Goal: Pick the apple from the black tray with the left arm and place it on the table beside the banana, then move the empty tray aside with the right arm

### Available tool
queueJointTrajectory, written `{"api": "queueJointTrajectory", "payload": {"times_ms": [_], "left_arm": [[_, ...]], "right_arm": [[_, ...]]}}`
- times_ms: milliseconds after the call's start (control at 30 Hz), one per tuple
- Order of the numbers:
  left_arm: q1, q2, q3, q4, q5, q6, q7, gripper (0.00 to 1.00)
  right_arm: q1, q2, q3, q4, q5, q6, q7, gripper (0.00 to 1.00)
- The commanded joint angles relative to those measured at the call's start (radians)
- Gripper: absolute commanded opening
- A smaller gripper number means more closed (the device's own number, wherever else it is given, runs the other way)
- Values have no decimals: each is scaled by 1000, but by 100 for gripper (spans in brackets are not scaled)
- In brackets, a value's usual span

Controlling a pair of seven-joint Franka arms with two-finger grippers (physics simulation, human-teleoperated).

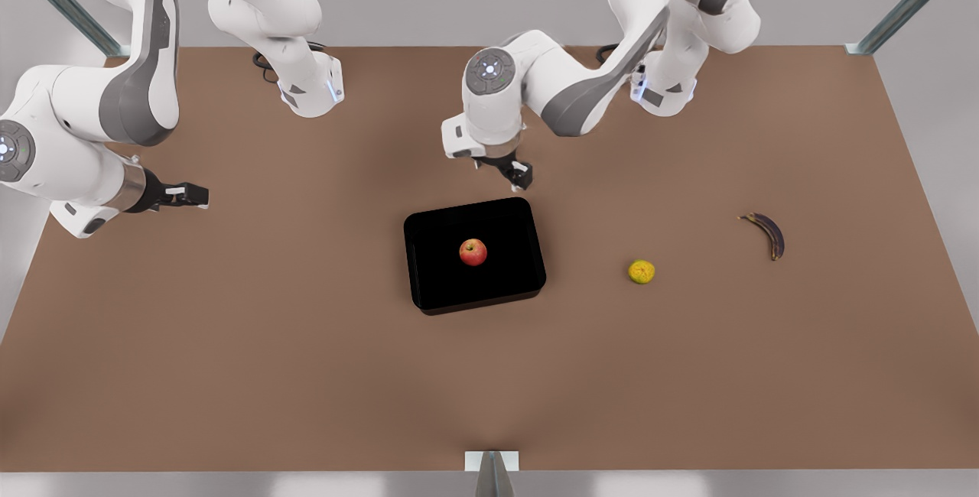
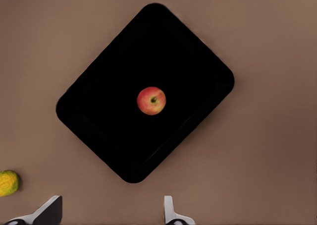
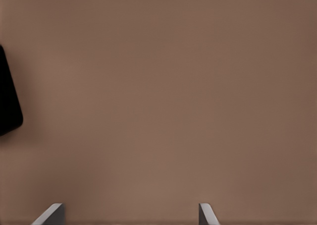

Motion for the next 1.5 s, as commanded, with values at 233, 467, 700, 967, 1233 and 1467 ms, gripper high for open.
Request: {"api": "queueJointTrajectory", "payload": {"times_ms": [233,467,700,967,1233,1467], "left_arm": [[7,177,13,-14,30,283,-1150,100],[33,309,14,3,44,525,-1065,100],[21,379,23,51,189,541,-1032,100],[-26,376,22,-81,196,648,-979,100],[-39,385,22,-124,213,667,-976,100],[-39,407,25,-131,223,668,-972,100]], "right_arm": [[0,0,0,-1,1,0,-6,100],[0,0,0,-1,1,0,-6,100],[0,0,0,-1,1,0,-6,100],[-2,0,0,1,2,0,-6,100],[-2,0,0,-1,2,0,-6,100],[-2,3,0,1,2,0,-6,100]]}}
